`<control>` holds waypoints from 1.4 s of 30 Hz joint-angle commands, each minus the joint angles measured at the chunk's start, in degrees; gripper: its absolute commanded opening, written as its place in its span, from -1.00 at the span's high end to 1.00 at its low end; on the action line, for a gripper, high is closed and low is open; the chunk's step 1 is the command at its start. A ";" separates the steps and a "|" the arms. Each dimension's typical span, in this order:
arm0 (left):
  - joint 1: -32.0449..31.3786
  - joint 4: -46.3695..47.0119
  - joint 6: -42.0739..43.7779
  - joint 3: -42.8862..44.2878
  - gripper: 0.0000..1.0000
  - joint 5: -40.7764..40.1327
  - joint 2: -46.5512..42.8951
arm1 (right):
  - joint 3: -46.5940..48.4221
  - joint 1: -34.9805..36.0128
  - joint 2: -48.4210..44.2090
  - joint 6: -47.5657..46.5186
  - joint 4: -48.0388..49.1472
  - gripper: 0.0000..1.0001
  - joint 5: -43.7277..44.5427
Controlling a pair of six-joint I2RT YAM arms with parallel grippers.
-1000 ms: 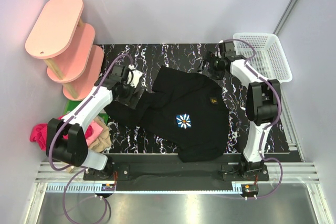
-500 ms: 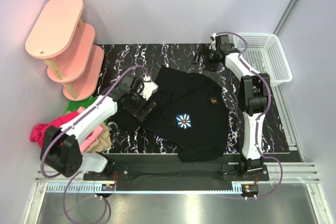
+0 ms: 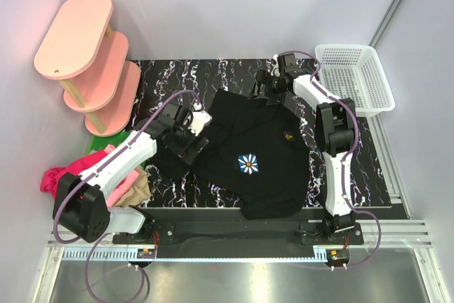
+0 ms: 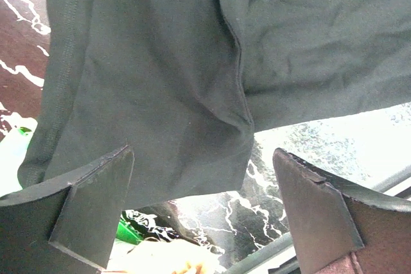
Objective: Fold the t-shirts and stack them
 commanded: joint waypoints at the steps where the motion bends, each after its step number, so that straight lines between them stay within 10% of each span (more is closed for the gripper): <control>1: 0.26 2.56 1.13 -0.30 -0.92 -1.96 -2.75 | 2.51 -0.35 -4.11 -2.09 -2.03 -0.99 2.37; 30: 11.77 4.31 -3.00 2.07 -0.98 3.75 -6.10 | -3.73 -0.70 -11.93 -2.61 0.51 -0.99 2.37; 42: 10.29 3.00 1.92 -3.81 -0.82 9.91 -3.55 | 7.07 -0.18 -0.08 -5.78 0.87 -0.99 0.61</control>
